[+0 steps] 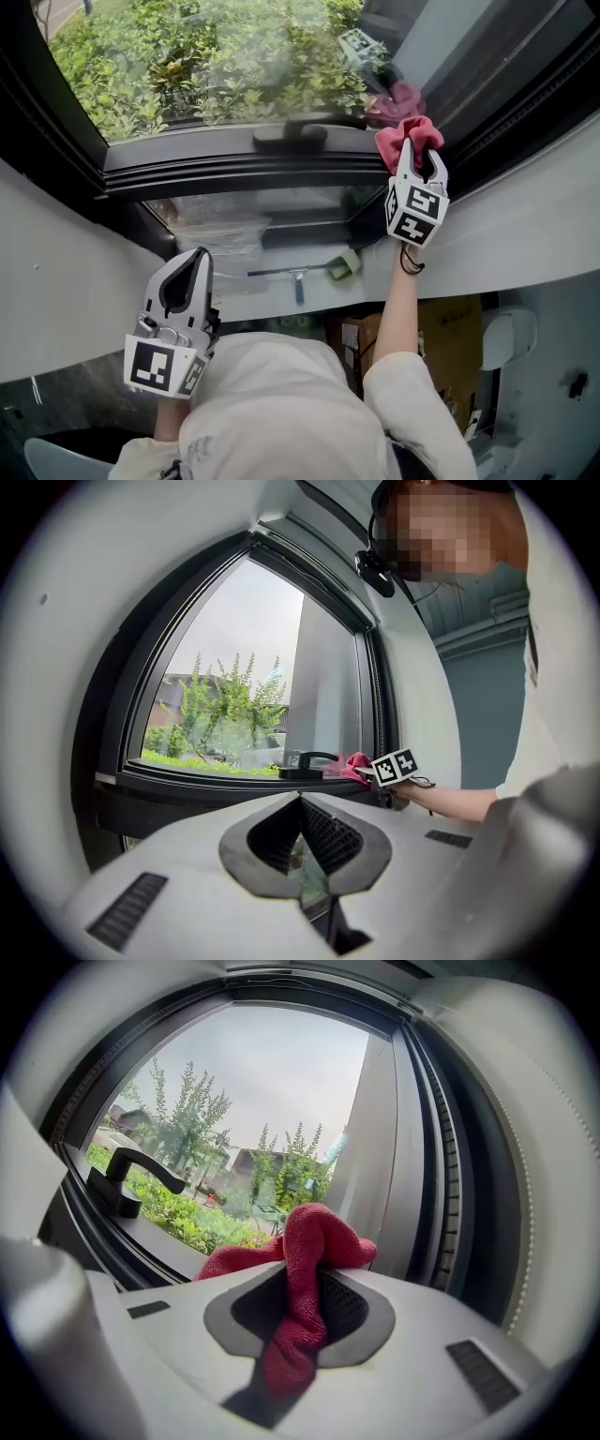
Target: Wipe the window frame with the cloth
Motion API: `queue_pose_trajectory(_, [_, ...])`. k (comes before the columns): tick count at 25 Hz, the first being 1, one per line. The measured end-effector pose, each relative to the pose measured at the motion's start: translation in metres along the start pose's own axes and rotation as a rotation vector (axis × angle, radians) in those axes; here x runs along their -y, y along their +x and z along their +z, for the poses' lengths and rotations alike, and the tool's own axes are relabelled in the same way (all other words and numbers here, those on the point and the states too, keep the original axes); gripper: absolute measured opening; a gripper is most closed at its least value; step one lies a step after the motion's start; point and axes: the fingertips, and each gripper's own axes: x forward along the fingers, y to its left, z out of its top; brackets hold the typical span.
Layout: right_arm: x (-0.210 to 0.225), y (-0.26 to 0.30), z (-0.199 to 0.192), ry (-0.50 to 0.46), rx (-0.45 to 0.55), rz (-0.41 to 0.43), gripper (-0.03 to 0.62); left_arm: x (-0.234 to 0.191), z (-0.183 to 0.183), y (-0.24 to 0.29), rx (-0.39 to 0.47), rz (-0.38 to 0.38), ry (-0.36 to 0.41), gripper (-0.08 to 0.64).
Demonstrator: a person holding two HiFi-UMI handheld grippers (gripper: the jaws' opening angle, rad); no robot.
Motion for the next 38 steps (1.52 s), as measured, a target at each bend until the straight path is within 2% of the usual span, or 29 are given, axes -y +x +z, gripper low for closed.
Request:
queue_pose_trajectory(30, [-0.061, -0.01, 0.022, -0.021, -0.011, 0.044, 0.084, -0.028, 0.002, -0.024, 0.013, 0.018, 0.005, 0.008])
queue_pose_trajectory(32, [-0.064, -0.01, 0.024, -0.018, -0.013, 0.043, 0.084, -0.029, 0.004, -0.025, 0.014, 0.016, 0.024, 0.008])
queue_pose_trajectory(36, [-0.071, -0.012, 0.025, -0.011, -0.022, 0.046, 0.084, -0.025, 0.005, -0.026, 0.001, 0.0, 0.108, 0.008])
queue_pose_trajectory(38, [-0.075, -0.012, 0.026, -0.009, -0.026, 0.046, 0.084, -0.026, 0.006, -0.028, 0.004, -0.007, 0.11, 0.008])
